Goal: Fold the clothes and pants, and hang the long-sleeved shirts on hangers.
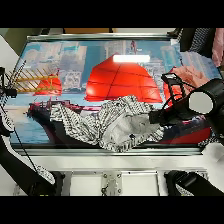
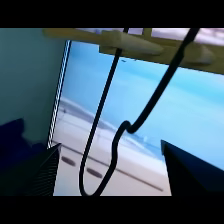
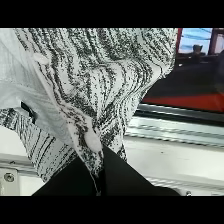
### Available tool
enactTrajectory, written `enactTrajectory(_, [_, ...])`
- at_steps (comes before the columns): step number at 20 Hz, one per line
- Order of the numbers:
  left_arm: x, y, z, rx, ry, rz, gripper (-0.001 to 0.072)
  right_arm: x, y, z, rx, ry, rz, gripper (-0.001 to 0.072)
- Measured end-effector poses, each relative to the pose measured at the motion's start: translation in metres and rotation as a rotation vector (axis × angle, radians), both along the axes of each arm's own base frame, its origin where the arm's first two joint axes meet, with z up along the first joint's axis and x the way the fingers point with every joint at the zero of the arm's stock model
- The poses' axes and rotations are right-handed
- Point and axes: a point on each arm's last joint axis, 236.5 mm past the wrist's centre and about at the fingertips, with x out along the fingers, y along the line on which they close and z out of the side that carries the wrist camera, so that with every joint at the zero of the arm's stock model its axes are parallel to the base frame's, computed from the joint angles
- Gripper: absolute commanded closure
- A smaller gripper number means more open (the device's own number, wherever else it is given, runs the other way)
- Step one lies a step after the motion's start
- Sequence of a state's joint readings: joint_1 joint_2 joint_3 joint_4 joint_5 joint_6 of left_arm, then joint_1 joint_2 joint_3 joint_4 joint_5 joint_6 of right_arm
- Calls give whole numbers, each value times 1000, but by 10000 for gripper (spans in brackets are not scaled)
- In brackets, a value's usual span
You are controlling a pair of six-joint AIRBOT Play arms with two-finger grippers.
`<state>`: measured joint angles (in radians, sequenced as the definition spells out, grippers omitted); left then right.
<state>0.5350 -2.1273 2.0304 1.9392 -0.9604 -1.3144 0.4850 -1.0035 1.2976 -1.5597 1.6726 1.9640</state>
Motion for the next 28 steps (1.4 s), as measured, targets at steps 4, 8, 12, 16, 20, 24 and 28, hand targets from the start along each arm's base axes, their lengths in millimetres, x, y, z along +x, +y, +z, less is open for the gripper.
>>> enactTrajectory(4, [3, 12, -26, 29, 23, -37, -3, 0, 0, 0, 0, 0, 0, 699])
enactTrajectory(8, [5, 26, -34, 61, 12, -53, 44, 0, 0, 0, 0, 0, 0, 699])
enactTrajectory(12, [7, 36, -41, 79, -7, -58, 43, 0, 0, 0, 0, 0, 0, 699])
enactTrajectory(16, [6, 37, -54, 76, 4, -63, 48, 0, 0, 0, 0, 0, 0, 699])
enactTrajectory(20, [6, 34, -64, 62, 10, -65, 411, 0, 0, 0, 0, 0, 0, 699])
enactTrajectory(24, [5, 30, -67, 55, 22, -62, 697, 0, 0, 0, 0, 1, 0, 699])
enactTrajectory(28, [5, 24, -67, 46, 37, -63, 698, 0, 0, -1, -1, 2, 0, 699])
